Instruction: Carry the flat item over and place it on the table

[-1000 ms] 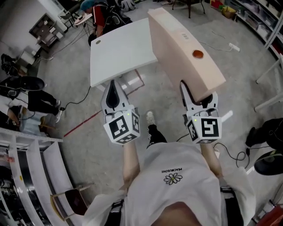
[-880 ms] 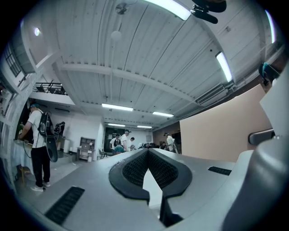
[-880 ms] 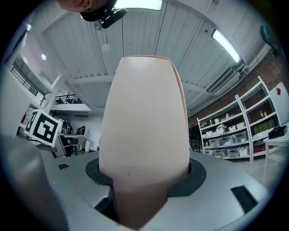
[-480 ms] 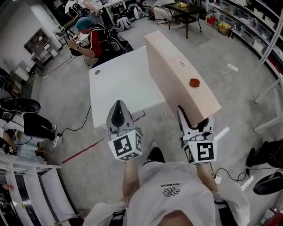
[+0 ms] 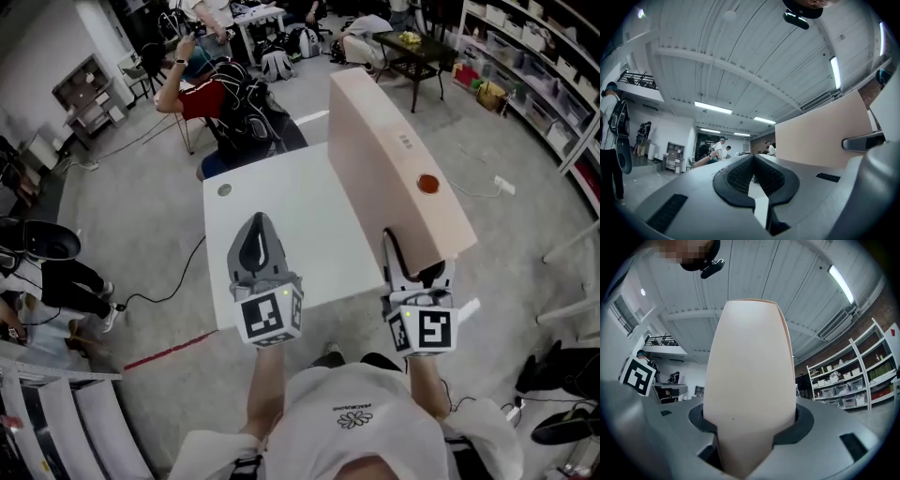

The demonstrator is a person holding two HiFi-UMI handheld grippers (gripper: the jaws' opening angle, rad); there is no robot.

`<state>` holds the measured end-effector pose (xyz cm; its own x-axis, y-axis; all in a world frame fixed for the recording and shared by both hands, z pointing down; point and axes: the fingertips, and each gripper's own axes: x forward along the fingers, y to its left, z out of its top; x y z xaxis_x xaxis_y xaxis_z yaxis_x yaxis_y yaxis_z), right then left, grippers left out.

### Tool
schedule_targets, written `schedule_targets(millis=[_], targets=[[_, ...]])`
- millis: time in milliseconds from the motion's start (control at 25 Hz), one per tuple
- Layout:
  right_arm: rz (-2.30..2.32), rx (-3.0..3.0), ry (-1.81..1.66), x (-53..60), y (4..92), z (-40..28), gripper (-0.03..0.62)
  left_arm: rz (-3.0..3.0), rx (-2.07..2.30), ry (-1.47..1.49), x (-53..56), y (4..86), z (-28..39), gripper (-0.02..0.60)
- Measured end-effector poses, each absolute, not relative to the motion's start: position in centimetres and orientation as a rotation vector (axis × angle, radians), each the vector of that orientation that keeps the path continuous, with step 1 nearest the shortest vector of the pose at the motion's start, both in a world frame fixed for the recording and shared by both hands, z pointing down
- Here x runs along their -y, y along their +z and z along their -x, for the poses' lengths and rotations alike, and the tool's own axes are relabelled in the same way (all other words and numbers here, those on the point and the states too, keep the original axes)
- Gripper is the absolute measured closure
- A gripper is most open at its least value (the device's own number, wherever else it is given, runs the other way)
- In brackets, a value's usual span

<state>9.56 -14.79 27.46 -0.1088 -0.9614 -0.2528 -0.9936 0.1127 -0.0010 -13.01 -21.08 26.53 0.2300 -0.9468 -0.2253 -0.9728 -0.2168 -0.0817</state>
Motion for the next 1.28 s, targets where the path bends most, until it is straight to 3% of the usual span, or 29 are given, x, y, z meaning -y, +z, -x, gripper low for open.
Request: schedule_targets(millis=[520, 1280], targets=[[1.962, -2.204, 0.173, 22.5, 27.6, -7.4, 0.306, 2.300, -1.890, 0.229, 27.4, 26.6, 15.1, 0.566], [1.940, -2.239, 0.121, 24.8, 29.1, -7.0, 0.306, 2.309, -1.919, 0.210, 29.2, 27.8, 14.6, 0.566]])
